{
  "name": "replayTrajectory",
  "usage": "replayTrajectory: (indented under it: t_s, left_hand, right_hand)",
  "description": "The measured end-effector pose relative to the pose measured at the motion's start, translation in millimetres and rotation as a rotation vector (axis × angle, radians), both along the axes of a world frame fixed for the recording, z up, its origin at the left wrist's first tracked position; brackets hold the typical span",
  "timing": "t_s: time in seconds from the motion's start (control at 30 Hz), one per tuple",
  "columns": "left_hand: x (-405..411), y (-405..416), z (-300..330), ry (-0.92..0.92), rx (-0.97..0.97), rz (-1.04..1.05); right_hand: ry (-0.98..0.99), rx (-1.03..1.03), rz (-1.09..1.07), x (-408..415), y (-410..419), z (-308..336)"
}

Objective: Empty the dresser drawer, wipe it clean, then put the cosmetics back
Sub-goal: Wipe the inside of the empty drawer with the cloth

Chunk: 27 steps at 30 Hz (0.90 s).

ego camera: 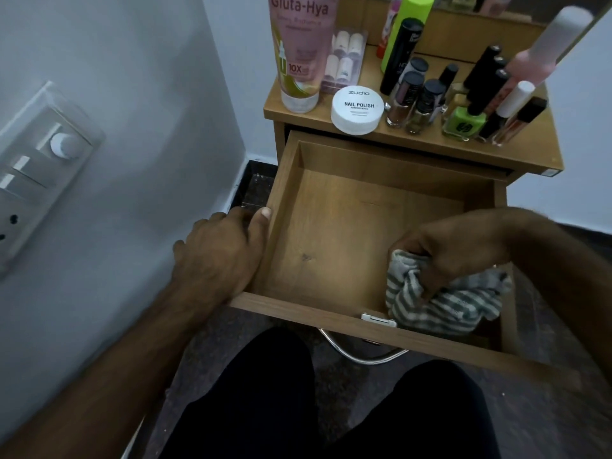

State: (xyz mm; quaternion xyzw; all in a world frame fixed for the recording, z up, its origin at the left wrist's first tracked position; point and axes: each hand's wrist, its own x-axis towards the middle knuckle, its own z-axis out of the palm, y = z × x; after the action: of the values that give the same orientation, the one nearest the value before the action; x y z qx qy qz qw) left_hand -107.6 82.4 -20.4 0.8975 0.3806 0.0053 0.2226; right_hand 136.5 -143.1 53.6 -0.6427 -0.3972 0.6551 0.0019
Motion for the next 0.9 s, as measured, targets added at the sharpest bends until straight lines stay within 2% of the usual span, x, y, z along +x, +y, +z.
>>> replayTrajectory:
  t_s: [0.03,0.13,0.23,0.37,0.53,0.67,0.8,0.9]
  left_hand:
    - [0,1,0,-0.008,0.007,0.005]
    - [0,0,1,-0.007,0.036,0.003]
    - [0,-1,2,-0.003,0.044,0.002]
    - [2,0,3,0.019,0.049,0.014]
    - [1,0,6,0.043,0.046,0.032]
    - [2,-2,8,0.071,0.062,0.029]
    - [2,-1,9,0.071,0.05,0.033]
    - [1,0,11,0.07,0.03,0.05]
  right_hand:
    - [-0.076,-0.035,0.001,-28,14,1]
    - [-0.062,0.021,0.09,-36,14,-11]
    - [-0.09,0.099,0.055,-39,21,-13]
    - [-0.069,0.1,0.081,-41,36,-18]
    - [-0.039,0.14,-0.005,-39,33,-19]
    - [-0.064,0.271,-0.148,-58,39,-21]
    - [-0.069,0.371,-0.13,-94,82,-25]
    - [-0.121,0.54,-0.185,-114,103,-27]
